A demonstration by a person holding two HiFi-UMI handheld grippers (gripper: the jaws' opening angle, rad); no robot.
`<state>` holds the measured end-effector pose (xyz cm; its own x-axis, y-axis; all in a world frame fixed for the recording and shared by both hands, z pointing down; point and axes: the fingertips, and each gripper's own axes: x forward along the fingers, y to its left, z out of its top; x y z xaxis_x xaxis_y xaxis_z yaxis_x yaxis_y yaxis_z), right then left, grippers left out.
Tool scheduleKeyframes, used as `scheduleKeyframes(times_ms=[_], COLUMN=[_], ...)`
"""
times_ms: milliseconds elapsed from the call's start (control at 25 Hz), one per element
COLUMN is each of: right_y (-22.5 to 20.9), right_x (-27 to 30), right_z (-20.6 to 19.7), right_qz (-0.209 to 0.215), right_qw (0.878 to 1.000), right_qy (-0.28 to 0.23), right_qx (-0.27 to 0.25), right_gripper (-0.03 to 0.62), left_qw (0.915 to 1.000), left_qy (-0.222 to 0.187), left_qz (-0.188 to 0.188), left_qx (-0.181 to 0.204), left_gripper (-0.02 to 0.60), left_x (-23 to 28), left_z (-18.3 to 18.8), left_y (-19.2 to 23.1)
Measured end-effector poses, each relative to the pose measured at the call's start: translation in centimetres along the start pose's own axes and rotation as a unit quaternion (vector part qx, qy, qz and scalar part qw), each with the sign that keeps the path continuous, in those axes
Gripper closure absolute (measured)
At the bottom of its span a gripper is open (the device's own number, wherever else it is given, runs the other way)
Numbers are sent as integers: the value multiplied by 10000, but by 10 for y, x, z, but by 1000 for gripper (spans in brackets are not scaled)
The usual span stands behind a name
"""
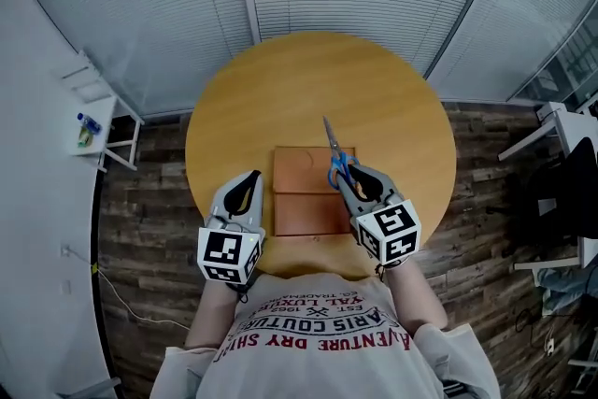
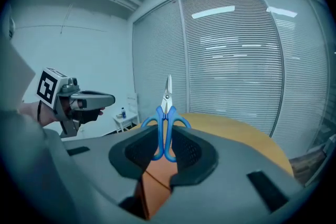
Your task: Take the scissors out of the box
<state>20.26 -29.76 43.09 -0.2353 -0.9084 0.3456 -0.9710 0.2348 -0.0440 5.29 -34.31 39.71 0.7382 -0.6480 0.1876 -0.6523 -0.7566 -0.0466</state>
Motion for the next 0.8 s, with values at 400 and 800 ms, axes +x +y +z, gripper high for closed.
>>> scheduleKeyframes(times_ms=[400, 800], right_y=[-4, -16], right_x=[-6, -6], right_z=[19, 23], right_qz=[-96, -329], right_qw=[9987, 9977], right_qy=[-457, -578], right_qx=[-198, -151], right_gripper=[503, 503], left_qw=[9999, 9991], left_qy=[-60, -160], left_qz=[-113, -395], left_qx=[-12, -21], left_gripper=[571, 571], left_x=[14, 27], left_z=[7, 11], left_y=[-2, -10])
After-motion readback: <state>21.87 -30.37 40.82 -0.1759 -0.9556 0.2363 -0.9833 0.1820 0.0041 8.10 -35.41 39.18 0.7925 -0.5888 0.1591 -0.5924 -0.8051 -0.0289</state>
